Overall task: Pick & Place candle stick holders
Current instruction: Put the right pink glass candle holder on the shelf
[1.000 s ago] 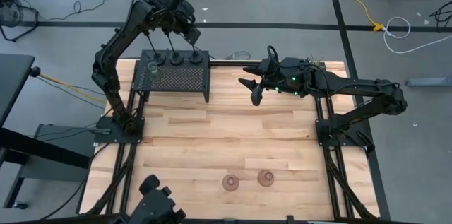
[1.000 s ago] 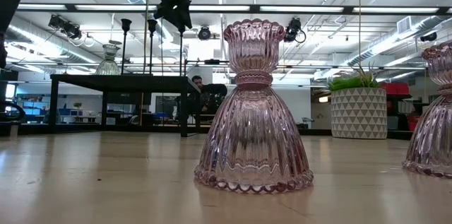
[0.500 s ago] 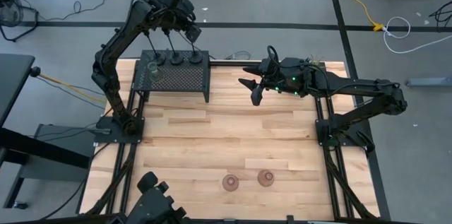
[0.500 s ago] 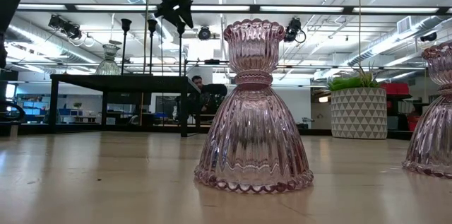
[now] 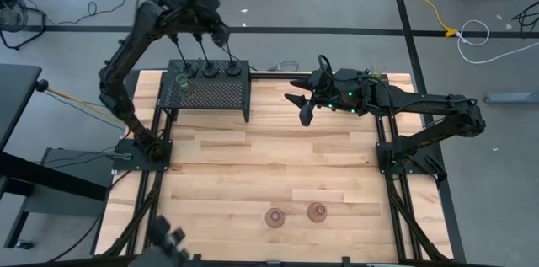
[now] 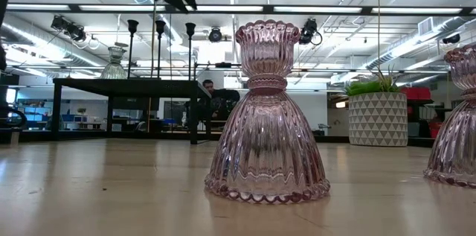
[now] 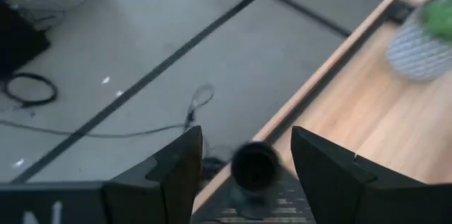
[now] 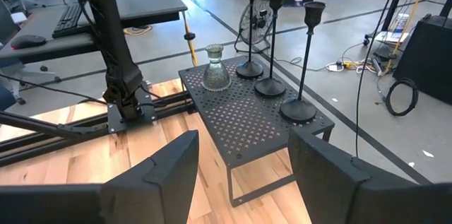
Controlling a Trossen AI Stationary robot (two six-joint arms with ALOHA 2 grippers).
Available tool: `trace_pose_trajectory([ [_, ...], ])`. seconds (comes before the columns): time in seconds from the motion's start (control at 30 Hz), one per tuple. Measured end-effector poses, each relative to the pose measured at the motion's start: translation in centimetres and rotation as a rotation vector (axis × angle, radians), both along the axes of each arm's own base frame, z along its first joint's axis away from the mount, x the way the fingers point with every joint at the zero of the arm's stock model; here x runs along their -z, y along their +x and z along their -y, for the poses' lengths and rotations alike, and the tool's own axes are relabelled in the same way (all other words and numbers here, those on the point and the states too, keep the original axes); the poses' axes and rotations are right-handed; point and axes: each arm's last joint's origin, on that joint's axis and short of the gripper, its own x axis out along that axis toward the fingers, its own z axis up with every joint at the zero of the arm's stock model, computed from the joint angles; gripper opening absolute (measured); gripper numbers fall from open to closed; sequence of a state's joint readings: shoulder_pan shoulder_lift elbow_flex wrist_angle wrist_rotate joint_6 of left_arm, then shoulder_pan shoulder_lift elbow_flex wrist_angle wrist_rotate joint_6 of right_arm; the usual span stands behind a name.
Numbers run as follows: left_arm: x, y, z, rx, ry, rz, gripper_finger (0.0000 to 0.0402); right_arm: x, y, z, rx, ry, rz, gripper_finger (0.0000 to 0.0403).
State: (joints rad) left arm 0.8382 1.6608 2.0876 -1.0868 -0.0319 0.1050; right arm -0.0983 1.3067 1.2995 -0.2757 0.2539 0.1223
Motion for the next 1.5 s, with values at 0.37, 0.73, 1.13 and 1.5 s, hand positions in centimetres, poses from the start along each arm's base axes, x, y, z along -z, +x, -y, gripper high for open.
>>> trace_pose_trajectory([
  [0.37,-2.5,-1.0,11.7,0.502,-0.267,0.079,0.0221,0.1,0.0,0.0,0.001,0.005,-0.007,0.0220],
  [0.73,-3.1,0.7,19.5,0.721,-0.250,0.037,0.0220,0.1,0.0,0.0,0.002,0.049,0.008,0.0220],
  [1.13,-2.8,1.4,22.2,0.786,-0.295,0.027,0.0220,0.6,0.1,-1.8,-0.270,0.224,-0.029,0.0213],
  [1.5,-3.0,1.6,22.3,0.797,-0.280,0.047,0.0220,2.1,-1.0,-7.7,-0.451,0.600,-0.227,0.0162],
])
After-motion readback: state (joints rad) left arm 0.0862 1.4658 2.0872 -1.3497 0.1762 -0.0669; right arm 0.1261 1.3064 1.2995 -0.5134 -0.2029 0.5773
